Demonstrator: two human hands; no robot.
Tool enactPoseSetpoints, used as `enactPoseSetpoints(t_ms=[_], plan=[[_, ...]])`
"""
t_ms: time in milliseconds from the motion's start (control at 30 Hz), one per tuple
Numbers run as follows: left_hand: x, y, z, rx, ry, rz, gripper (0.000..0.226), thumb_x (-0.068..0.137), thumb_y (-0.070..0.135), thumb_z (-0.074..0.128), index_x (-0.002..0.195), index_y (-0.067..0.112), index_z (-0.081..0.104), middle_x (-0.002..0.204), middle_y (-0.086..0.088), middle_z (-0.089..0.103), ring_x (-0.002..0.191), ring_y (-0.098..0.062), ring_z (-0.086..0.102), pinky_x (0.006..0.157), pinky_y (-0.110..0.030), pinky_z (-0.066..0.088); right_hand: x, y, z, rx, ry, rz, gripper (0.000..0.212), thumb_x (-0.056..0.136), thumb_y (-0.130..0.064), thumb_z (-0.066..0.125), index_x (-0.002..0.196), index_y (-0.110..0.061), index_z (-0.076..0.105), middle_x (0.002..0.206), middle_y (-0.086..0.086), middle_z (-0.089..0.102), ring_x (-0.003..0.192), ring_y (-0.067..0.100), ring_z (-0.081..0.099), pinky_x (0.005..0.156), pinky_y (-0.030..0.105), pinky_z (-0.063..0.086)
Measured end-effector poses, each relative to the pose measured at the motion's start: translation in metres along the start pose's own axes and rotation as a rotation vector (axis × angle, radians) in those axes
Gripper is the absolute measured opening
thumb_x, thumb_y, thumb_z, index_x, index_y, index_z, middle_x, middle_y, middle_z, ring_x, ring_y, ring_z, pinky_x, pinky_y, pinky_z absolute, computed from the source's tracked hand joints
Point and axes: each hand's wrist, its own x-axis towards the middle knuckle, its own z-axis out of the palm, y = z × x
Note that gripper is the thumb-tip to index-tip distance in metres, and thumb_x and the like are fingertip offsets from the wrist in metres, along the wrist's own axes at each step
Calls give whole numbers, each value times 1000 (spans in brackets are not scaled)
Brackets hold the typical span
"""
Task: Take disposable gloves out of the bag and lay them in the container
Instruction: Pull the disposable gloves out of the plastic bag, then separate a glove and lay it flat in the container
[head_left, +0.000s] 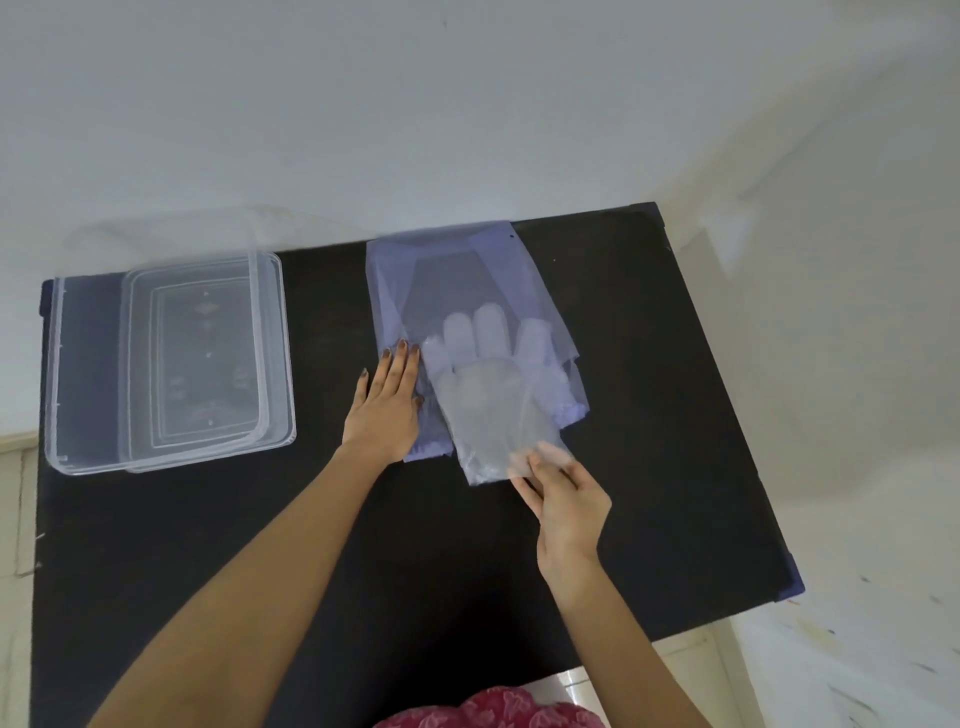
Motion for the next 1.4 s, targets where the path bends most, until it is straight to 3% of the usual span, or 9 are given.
enactPoseSetpoints(t_ms=[233, 433, 567, 633, 833, 1000, 1167, 1300, 1400], plan=[[-1, 2, -3, -2, -4, 7, 66, 100, 29, 26, 150, 16, -16, 160, -4, -18, 148, -22, -15, 120, -46, 0, -20, 8, -40, -59, 32, -61, 16, 84, -2, 70, 100, -1, 71, 95, 15, 74, 87, 23, 75, 67, 30, 61], [-2, 6, -5, 15, -9, -1, 68, 100, 32, 28, 150, 16, -15, 161, -4, -17, 148, -23, -14, 119, -46, -2, -24, 14, -70, -231, 39, -137, 14, 85, -5, 70, 98, -10, 72, 91, 8, 77, 86, 20, 75, 73, 35, 62], [-2, 7, -7, 20, -13, -8, 69, 100, 32, 31, 151, 16, -13, 161, -6, -14, 148, -25, -11, 119, -47, 1, -22, 15, -87, -371, 20, -192, 13, 85, -6, 69, 95, -15, 72, 84, 0, 77, 83, 14, 75, 66, 27, 61], [0, 10, -9, 4, -11, -23, 67, 100, 31, 31, 151, 16, -10, 162, -6, -12, 149, -25, -9, 119, -48, 2, -19, 14, -96, -423, 12, -183, 15, 85, -7, 70, 97, -14, 71, 88, 2, 76, 85, 16, 75, 70, 32, 63], [-7, 24, -13, -85, 152, -27, 55, 100, 21, 37, 150, 10, 19, 162, -9, 8, 149, -28, 8, 119, -49, 12, -6, 12, -121, -542, -54, -162, 28, 84, -7, 71, 110, -14, 65, 97, 5, 73, 90, 21, 73, 76, 44, 62], [-54, 63, -4, -317, 247, 51, 51, 97, 12, 43, 146, 13, 31, 160, -4, 17, 148, -22, 16, 121, -44, 13, -12, 9, -136, -504, -149, -200, 30, 85, -5, 69, 110, -20, 64, 100, 3, 72, 89, 18, 73, 69, 37, 63], [-132, 105, 26, -573, 247, -5, 42, 98, 16, 46, 139, 21, 43, 158, 2, 25, 146, -17, 23, 118, -39, 26, -18, 10, -148, -371, -203, -131, 27, 86, -3, 68, 109, -17, 63, 105, 7, 71, 91, 21, 73, 70, 36, 62], [-181, 133, 54, -493, 236, 92, 38, 97, 17, 46, 135, 19, 51, 154, 2, 35, 145, -11, 25, 120, -38, 22, -11, 13, -161, -257, -139, -19, 29, 86, 1, 67, 113, -8, 61, 108, 18, 68, 88, 26, 74, 66, 31, 61], [-203, 149, 71, -395, 244, 211, 43, 96, 38, 47, 135, 19, 51, 150, 1, 41, 143, -9, 28, 119, -40, 24, -9, 13, -168, -222, -150, 1, 29, 86, 2, 66, 114, -6, 59, 109, 18, 68, 89, 27, 73, 64, 28, 61]])
